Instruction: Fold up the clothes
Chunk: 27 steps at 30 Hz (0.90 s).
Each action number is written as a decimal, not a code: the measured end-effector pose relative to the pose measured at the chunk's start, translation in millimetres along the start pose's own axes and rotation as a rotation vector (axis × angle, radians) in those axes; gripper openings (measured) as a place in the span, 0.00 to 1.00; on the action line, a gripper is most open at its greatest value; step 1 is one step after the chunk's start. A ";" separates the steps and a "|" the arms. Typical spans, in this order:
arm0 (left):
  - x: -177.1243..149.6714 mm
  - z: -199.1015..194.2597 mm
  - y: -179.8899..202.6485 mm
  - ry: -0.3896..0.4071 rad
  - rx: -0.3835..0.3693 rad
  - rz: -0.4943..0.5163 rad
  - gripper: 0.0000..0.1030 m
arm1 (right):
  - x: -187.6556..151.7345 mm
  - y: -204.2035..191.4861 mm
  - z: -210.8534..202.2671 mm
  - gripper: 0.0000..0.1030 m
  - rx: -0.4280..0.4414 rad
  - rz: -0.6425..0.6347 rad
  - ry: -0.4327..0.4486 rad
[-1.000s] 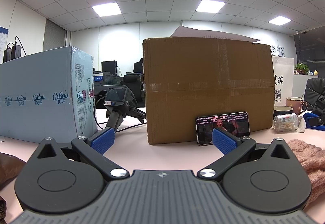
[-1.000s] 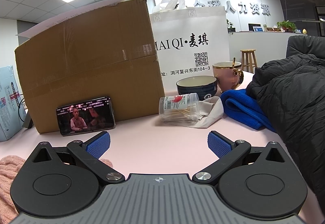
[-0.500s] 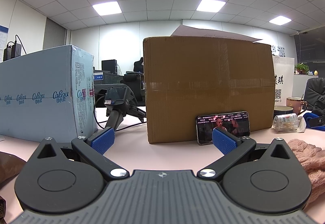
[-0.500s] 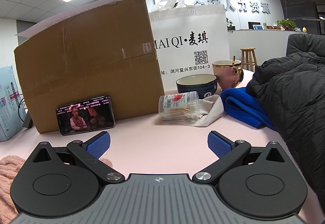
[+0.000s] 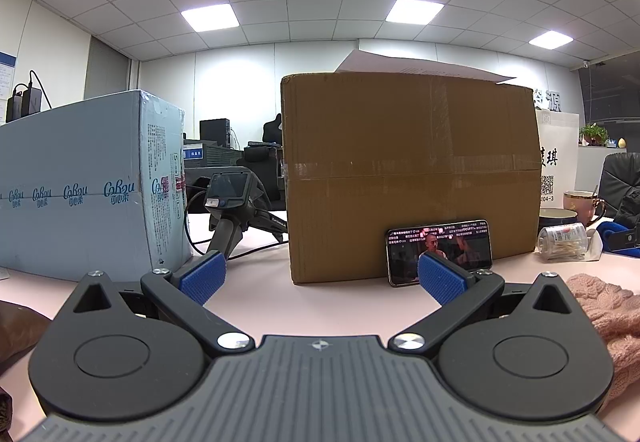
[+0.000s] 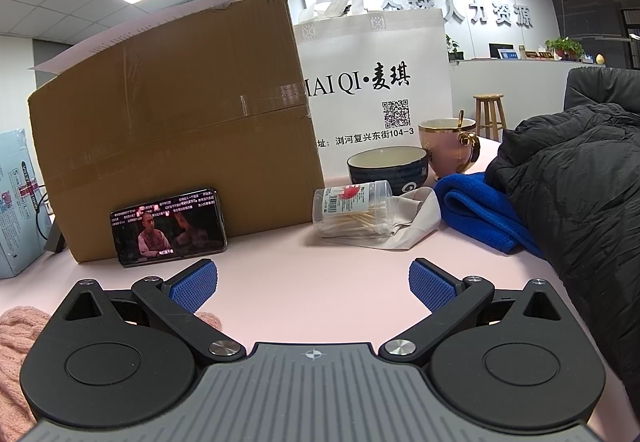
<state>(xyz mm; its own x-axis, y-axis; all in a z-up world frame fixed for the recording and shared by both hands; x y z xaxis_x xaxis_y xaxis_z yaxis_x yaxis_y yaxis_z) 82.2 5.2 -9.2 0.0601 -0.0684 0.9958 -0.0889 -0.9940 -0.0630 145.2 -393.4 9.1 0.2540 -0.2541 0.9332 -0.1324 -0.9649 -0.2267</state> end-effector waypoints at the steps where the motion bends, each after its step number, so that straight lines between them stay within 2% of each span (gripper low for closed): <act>1: 0.0 0.0 -0.1 0.000 0.000 0.000 1.00 | 0.0 0.1 0.0 1.00 0.000 0.000 0.000; 27: 0.5 2.0 1.0 -0.002 -0.001 -0.001 1.00 | -0.1 -0.1 1.8 1.00 0.001 0.000 0.000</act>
<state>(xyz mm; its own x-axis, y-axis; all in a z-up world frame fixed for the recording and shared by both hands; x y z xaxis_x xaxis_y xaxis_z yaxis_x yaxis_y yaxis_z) 84.1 4.0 -8.9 0.0622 -0.0681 0.9957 -0.0902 -0.9940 -0.0623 146.9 -393.4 8.5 0.2545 -0.2539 0.9331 -0.1318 -0.9650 -0.2266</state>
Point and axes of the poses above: each gripper's, at about its wrist camera, not at the fingertips, and z roughly the way its jaws point, y to its right, x to its top, the point moved 10 cm from there along z, roughly the way its jaws point, and after that the axes turned 2 degrees about x, right-handed, at the moved point
